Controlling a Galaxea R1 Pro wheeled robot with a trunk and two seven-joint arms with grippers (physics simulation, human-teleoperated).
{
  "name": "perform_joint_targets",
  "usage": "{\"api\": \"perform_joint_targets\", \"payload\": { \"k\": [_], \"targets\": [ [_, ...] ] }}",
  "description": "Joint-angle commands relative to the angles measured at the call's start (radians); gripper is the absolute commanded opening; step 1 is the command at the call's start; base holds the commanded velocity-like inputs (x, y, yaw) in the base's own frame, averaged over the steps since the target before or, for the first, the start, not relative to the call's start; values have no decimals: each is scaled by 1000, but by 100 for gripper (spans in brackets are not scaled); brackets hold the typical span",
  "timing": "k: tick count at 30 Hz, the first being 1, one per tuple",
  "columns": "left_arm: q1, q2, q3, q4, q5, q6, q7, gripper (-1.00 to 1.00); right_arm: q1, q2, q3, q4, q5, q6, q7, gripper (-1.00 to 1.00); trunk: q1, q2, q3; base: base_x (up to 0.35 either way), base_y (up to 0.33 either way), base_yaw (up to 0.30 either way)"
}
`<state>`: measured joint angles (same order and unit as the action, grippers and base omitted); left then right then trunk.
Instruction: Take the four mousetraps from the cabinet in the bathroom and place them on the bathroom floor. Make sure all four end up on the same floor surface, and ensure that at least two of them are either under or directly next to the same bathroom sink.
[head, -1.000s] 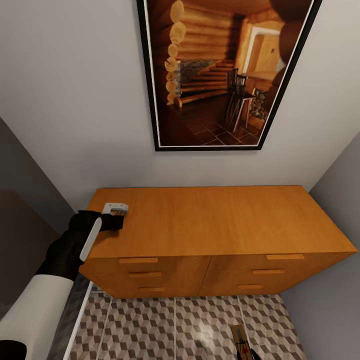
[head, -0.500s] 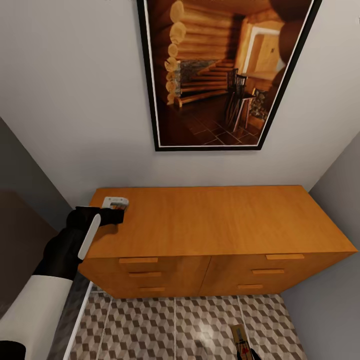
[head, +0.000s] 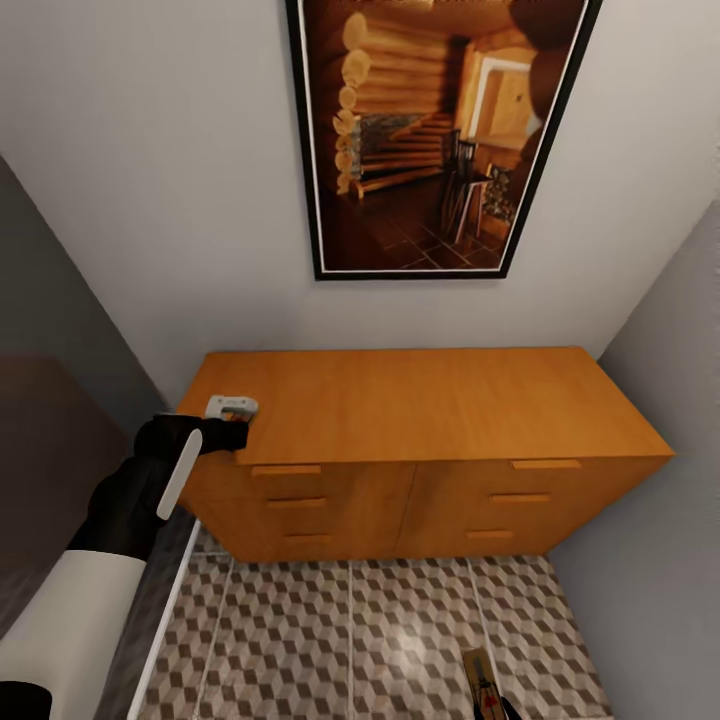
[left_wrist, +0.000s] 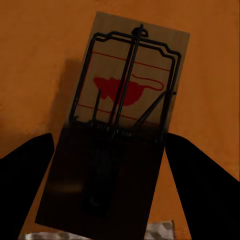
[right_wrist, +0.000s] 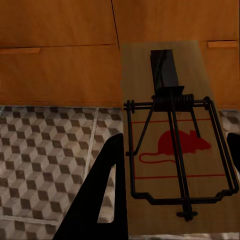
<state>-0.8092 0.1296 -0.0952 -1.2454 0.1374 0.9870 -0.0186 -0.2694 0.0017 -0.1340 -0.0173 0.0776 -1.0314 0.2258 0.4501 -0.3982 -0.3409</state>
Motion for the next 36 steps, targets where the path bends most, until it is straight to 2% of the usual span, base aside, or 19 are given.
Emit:
{"api": "perform_joint_targets", "payload": {
  "k": [1, 28, 36],
  "targets": [
    [-1, 1, -1, 1, 2, 4, 0, -100, -1, 0, -9, 0, 7, -3, 3, -100, 0, -2, -2, -335, 0, 0],
    [-1, 2, -1, 27, 2, 2, 0, -100, -1, 0, -9, 0, 7, -6, 3, -100, 0, -2, -2, -335, 0, 0],
    [-1, 1, -3, 43, 2, 0, 0, -100, -1, 0, -9, 0, 7, -5, 3, -100, 0, -2, -2, -142, 0, 0]
  ]
}}
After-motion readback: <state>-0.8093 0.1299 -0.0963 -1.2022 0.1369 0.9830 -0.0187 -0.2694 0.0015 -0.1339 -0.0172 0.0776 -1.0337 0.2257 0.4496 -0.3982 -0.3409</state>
